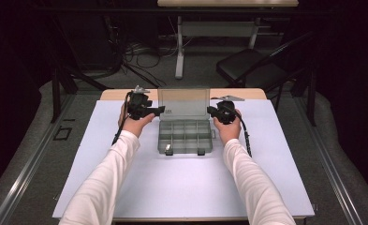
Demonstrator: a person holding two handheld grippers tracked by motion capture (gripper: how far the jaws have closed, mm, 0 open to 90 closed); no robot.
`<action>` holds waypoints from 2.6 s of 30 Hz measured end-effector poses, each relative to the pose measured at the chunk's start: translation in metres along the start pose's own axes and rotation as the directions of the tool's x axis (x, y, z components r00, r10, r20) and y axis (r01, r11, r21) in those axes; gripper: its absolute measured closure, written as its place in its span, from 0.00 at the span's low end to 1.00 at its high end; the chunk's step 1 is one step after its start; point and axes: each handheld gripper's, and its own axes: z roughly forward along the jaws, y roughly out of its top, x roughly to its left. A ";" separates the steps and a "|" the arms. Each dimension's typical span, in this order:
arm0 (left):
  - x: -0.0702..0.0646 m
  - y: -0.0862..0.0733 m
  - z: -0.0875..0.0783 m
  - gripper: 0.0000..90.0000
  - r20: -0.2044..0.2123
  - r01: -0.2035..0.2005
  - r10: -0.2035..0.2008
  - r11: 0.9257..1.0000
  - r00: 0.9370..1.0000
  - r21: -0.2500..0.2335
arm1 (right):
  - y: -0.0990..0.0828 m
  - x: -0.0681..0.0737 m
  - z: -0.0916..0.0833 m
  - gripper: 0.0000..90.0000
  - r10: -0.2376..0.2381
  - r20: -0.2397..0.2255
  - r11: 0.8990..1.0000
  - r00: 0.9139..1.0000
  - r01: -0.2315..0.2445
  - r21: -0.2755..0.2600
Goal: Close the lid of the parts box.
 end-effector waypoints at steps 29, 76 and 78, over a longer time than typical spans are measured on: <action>0.034 0.041 0.017 0.59 0.005 0.132 -0.131 0.990 0.991 -0.052 | 0.000 0.000 0.001 0.95 -0.001 0.000 1.000 1.000 0.001 -0.007; 0.035 0.031 0.041 0.92 -0.013 0.041 -0.042 0.998 0.999 -0.038 | -0.001 -0.002 0.000 0.91 0.015 -0.015 0.999 1.000 -0.016 -0.029; 0.035 0.030 0.041 0.92 -0.017 0.040 -0.041 0.998 0.999 -0.049 | 0.001 -0.004 -0.002 0.86 0.032 -0.022 0.998 0.999 -0.033 -0.044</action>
